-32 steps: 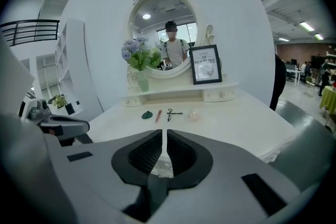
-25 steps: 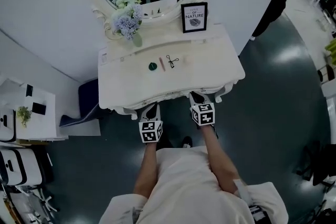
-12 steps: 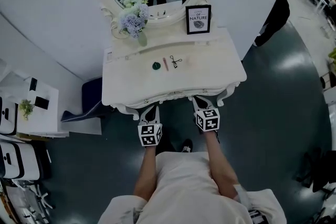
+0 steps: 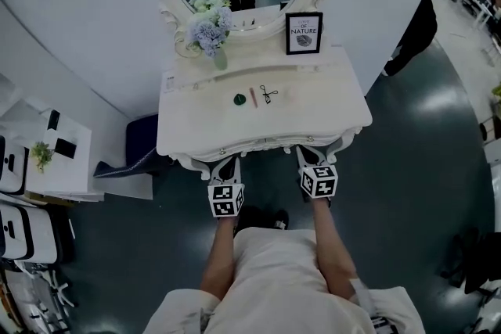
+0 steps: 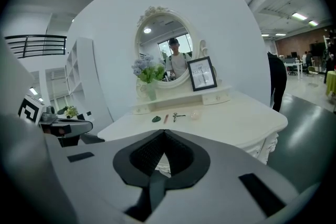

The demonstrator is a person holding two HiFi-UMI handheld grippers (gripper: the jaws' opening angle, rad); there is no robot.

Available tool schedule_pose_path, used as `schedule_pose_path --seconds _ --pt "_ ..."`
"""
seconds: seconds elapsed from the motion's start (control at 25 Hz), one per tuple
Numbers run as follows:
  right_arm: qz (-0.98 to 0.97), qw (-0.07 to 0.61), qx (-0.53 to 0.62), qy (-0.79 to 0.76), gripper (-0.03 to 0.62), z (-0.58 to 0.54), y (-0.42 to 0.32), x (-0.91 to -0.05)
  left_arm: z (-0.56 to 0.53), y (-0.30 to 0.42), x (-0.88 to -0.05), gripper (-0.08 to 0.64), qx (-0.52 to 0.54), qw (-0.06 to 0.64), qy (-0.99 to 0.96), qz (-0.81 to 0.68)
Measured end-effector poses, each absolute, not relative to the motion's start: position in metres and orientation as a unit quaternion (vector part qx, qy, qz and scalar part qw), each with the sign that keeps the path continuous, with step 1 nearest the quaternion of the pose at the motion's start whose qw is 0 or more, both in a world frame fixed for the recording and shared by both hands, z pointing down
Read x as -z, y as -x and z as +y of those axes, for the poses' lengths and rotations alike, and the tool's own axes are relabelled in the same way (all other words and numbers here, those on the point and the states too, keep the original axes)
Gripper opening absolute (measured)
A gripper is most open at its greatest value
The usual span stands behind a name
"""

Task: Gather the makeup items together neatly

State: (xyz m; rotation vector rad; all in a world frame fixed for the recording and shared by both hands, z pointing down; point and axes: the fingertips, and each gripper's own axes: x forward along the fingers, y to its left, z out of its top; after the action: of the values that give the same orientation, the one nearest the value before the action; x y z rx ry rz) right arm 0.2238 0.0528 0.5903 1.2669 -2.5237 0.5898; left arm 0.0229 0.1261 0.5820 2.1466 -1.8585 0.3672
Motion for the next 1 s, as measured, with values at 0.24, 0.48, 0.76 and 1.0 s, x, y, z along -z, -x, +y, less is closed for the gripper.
schedule_pose_path --seconds 0.24,0.48,0.76,1.0 --pt "-0.872 0.140 -0.197 -0.426 0.040 0.059 -0.216 -0.593 0.132 -0.022 -0.585 0.015 -0.124 0.146 -0.743 -0.642" --pt "-0.870 0.143 -0.197 -0.429 0.040 0.061 -0.215 -0.594 0.135 -0.023 -0.588 0.015 -0.125 0.147 -0.747 -0.636" --pt "-0.869 0.142 -0.195 -0.433 0.040 0.059 -0.217 -0.591 0.129 -0.024 -0.583 0.015 -0.118 0.142 -0.754 -0.630" --pt "-0.866 0.136 -0.197 -0.438 0.040 0.054 -0.218 -0.588 0.124 -0.028 -0.576 0.015 -0.123 0.135 -0.761 -0.623"
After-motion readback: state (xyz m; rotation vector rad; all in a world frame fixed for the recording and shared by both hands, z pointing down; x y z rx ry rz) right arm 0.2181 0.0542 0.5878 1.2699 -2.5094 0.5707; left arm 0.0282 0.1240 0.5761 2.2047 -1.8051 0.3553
